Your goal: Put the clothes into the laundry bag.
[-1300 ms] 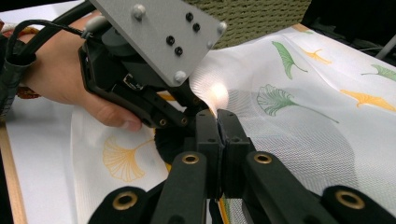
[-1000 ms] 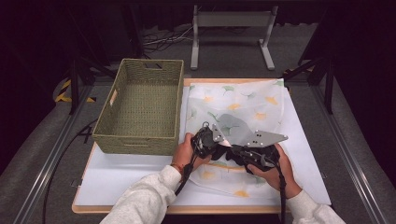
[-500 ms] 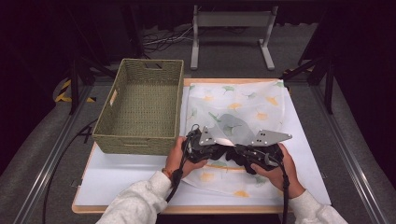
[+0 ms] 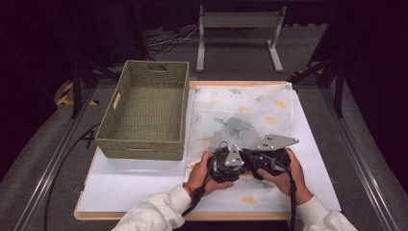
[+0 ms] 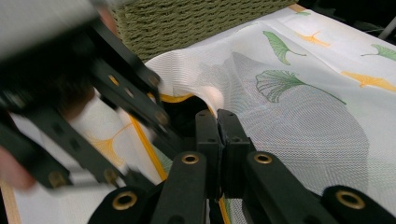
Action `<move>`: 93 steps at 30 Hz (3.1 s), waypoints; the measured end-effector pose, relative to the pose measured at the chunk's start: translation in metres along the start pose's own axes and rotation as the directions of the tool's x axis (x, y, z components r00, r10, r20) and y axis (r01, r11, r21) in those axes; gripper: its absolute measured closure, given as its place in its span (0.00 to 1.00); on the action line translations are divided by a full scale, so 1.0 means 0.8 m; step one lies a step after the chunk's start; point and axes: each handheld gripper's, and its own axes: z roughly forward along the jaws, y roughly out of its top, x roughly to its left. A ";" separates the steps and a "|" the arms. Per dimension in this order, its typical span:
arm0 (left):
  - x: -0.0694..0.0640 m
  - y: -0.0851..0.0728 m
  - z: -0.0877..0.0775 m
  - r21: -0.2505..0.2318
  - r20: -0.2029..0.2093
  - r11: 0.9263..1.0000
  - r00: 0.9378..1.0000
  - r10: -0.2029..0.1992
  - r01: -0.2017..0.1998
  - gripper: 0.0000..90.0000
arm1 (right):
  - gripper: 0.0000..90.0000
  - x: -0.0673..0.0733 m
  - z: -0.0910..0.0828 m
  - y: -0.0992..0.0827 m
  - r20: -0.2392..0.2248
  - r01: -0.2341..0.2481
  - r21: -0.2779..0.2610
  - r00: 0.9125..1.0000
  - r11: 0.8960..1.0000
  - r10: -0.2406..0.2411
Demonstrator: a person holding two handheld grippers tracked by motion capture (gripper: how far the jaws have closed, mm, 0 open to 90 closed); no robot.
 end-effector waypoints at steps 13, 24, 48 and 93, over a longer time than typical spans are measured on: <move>0.018 -0.004 0.047 0.013 -0.091 1.000 0.996 -0.015 0.017 0.95 | 0.99 -0.006 0.001 -0.003 0.011 -0.028 0.020 1.000 0.999 0.027; 0.030 -0.011 0.032 -0.016 -0.123 0.997 0.989 -0.081 0.079 0.97 | 0.99 -0.011 0.005 -0.009 0.008 -0.046 0.050 0.999 0.998 0.046; 0.040 -0.117 -0.164 -0.073 -0.196 0.989 0.971 -0.141 0.129 0.96 | 0.98 -0.006 -0.004 -0.018 -0.023 0.006 0.117 1.000 0.993 -0.003; 0.056 -0.273 -0.287 -0.193 -0.378 0.924 0.844 -0.381 0.331 0.91 | 0.97 0.000 0.007 -0.041 -0.038 0.055 0.217 0.998 0.975 -0.048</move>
